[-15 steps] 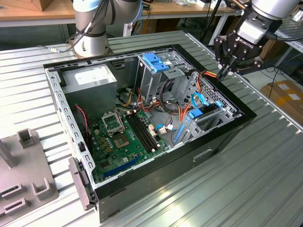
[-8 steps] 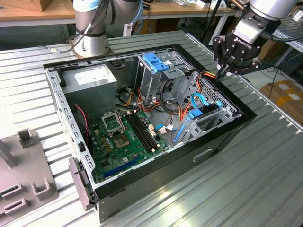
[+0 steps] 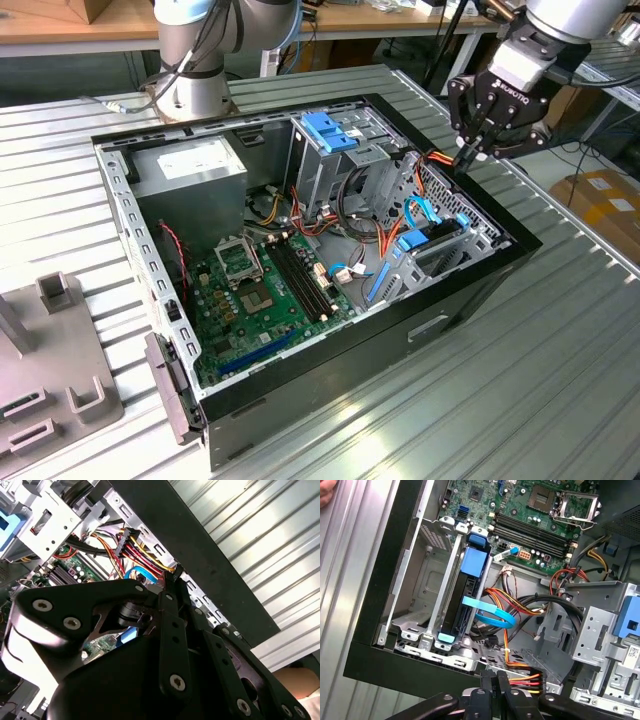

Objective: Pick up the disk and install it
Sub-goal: 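Insert the second disk wire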

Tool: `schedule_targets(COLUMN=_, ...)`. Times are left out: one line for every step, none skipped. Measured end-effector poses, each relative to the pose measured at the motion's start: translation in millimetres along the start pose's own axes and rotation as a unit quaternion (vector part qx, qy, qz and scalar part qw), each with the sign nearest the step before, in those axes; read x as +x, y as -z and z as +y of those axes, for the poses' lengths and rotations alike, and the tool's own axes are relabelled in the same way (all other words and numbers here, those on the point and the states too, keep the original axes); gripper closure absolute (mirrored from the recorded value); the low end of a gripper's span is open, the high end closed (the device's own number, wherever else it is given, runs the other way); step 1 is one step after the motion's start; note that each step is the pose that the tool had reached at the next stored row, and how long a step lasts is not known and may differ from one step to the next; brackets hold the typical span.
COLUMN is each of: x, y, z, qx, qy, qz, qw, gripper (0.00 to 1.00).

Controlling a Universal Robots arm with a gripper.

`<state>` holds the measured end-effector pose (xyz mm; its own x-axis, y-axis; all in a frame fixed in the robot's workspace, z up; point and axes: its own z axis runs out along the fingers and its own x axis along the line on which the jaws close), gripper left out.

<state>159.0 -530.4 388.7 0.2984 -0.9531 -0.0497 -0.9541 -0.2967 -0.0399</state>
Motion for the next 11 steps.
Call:
schedule_targets(x=0.0, y=0.0, z=0.3, qx=0.0003, qy=-0.006, qz=0.0003, qw=0.99998, gripper=0.84)
schedule_targets(x=-0.1, y=-0.1, z=0.3, qx=0.0009, qy=-0.017, qz=0.0008, qw=0.99985, gripper=0.84)
schedule_targets(x=-0.1, y=-0.2, z=0.3, qx=0.0013, qy=-0.026, qz=0.0011, qw=0.99965, gripper=0.84)
schedule_targets(x=0.0, y=-0.3, z=0.4, qx=0.0020, qy=-0.039, qz=0.0016, qw=0.99922, gripper=0.84)
schedule_targets(x=0.0, y=-0.4, z=0.3, qx=0.0022, qy=-0.045, qz=0.0019, qw=0.99899, gripper=0.84)
schedule_targets(x=0.0, y=-0.5, z=0.4, qx=0.0026, qy=-0.052, qz=0.0021, qw=0.99864, gripper=0.84)
schedule_targets(x=0.0, y=-0.7, z=0.4, qx=0.0032, qy=-0.063, qz=0.0026, qw=0.99799, gripper=0.84)
schedule_targets(x=0.0, y=-0.9, z=0.4, qx=0.0040, qy=-0.080, qz=0.0032, qw=0.99680, gripper=0.84)
schedule_targets(x=-0.1, y=-0.9, z=0.7, qx=0.0045, qy=-0.089, qz=0.0037, qw=0.99598, gripper=0.84)
schedule_targets(x=-0.1, y=-0.9, z=0.7, qx=0.0045, qy=-0.089, qz=0.0037, qw=0.99597, gripper=0.84)
schedule_targets(x=-0.1, y=-0.9, z=0.7, qx=0.0045, qy=-0.089, qz=0.0037, qw=0.99597, gripper=0.84)
